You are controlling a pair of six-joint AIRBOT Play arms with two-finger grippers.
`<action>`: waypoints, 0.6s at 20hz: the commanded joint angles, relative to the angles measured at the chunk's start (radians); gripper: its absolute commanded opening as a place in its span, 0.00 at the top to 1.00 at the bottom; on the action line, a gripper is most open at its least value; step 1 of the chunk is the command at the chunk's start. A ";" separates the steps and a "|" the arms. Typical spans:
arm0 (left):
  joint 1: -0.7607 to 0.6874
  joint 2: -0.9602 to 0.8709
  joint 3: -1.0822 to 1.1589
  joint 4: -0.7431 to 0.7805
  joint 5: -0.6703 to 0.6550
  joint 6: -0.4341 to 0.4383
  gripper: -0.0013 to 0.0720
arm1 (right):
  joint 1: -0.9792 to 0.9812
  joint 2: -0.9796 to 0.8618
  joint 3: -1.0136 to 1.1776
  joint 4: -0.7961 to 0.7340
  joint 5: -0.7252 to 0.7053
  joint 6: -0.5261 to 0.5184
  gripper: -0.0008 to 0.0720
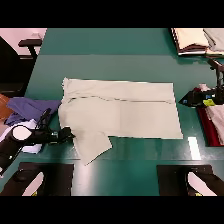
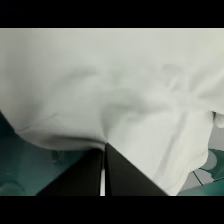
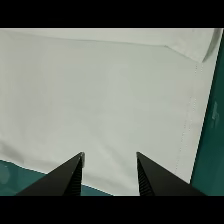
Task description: Fold the shirts.
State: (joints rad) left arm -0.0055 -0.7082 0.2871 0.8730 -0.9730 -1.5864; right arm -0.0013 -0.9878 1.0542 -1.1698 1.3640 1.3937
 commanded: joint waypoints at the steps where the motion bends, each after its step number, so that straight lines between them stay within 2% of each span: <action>1: 0.000 0.002 0.019 -0.009 -0.055 0.024 0.95 | -0.031 0.000 -0.001 -0.010 0.037 0.000 0.47; 6: 0.000 0.016 0.132 0.114 -0.188 0.023 0.95 | -0.262 0.001 -0.100 -0.010 0.119 0.000 0.46; 9: 0.000 0.016 0.172 0.118 -0.187 0.024 0.95 | -0.429 0.000 -0.301 -0.006 0.090 0.000 0.45; 12: 0.000 0.015 0.177 0.119 -0.175 0.024 0.95 | -0.501 -0.008 -0.454 0.003 0.063 0.000 0.45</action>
State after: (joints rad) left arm -0.0055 -0.6937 0.4469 0.9794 -1.1446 -1.5631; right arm -0.4160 -0.9901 0.7341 -1.1770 1.4414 1.3941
